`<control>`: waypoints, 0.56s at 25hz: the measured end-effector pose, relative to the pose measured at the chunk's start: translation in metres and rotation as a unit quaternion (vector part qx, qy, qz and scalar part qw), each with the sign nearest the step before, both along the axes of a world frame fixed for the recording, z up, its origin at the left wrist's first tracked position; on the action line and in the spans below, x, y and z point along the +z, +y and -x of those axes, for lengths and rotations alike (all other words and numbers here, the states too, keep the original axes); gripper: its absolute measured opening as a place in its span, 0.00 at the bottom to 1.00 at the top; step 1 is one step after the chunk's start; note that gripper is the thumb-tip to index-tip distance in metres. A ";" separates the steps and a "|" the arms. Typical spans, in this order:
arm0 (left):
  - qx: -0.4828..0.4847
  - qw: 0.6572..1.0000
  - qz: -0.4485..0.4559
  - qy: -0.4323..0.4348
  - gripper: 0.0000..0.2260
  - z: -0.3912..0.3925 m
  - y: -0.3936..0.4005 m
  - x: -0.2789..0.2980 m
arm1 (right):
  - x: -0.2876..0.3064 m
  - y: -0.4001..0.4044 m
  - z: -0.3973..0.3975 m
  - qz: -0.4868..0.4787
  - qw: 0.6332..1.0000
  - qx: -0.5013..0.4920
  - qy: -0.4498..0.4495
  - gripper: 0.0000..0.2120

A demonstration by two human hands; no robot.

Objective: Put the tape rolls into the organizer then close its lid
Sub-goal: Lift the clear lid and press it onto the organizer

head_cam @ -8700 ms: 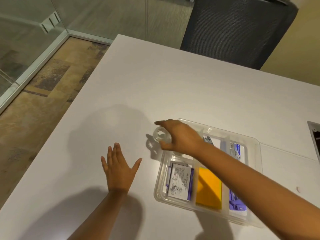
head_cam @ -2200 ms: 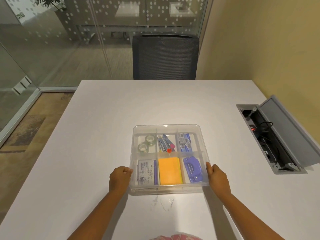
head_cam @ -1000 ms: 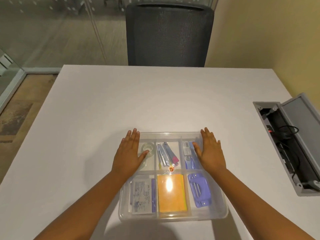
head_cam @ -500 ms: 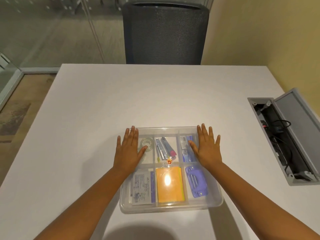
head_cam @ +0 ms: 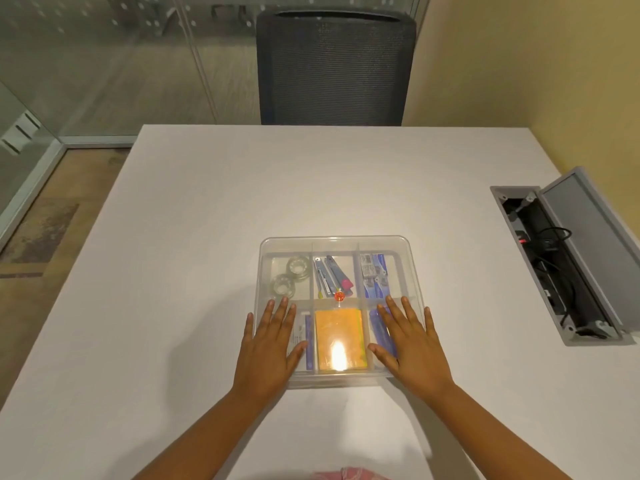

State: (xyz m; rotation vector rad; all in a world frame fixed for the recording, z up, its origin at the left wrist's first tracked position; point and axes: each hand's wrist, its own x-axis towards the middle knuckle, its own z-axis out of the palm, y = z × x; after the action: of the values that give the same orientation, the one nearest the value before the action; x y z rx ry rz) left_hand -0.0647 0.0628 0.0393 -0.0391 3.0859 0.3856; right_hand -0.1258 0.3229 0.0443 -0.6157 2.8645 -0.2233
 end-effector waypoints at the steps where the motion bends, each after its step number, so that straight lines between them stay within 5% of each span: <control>1: 0.000 1.000 0.004 0.002 0.33 0.000 0.001 0.000 | 0.001 0.000 0.000 -0.007 1.000 0.000 -0.001 0.39; 14: -0.004 1.000 0.024 -0.019 0.35 -0.004 0.007 -0.001 | 0.001 0.003 -0.005 -0.046 0.999 0.011 0.020 0.34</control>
State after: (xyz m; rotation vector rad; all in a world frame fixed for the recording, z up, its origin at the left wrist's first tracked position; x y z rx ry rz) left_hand -0.0605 0.0695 0.0388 -0.0352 3.0569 0.3066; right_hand -0.1203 0.3259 0.0449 -0.6412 2.8844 -0.0749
